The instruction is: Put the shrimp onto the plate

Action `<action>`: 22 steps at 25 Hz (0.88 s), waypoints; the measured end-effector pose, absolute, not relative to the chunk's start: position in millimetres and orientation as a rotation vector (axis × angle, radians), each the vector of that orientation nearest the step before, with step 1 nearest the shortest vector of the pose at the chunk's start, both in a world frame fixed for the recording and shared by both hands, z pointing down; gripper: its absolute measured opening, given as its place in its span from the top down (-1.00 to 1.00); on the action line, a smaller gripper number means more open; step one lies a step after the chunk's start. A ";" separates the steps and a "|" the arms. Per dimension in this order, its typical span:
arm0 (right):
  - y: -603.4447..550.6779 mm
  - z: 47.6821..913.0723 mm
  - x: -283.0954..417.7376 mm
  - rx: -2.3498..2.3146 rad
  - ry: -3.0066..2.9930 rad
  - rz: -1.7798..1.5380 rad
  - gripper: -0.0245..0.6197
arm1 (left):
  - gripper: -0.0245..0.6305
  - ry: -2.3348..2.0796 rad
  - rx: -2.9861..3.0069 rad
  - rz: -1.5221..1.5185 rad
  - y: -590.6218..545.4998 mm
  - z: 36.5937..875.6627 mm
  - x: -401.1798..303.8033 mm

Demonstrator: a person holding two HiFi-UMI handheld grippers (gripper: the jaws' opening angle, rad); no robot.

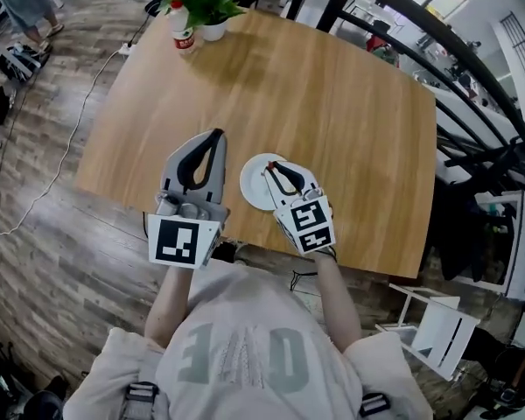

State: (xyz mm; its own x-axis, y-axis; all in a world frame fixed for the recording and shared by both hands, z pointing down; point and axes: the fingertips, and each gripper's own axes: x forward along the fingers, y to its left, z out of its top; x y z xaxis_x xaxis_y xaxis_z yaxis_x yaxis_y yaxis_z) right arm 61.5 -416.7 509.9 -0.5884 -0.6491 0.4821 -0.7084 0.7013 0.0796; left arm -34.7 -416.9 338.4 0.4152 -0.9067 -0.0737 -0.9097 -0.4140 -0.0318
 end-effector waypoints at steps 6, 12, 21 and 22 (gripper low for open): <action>-416.0 567.7 43.1 0.794 -2.324 0.178 0.71 | 0.90 1.767 -2.561 0.037 -419.4 356.5 -60.0; -413.2 611.1 34.2 0.629 -2.194 0.180 0.71 | 0.90 1.833 -2.534 0.015 -419.2 365.8 -76.0; -407.7 633.2 28.2 0.500 -2.110 0.215 0.70 | 0.90 1.846 -2.523 -0.002 -426.4 367.9 -83.1; -406.5 633.9 27.7 0.494 -2.104 0.214 0.70 | 0.90 1.850 -2.522 0.003 -426.3 367.7 -84.2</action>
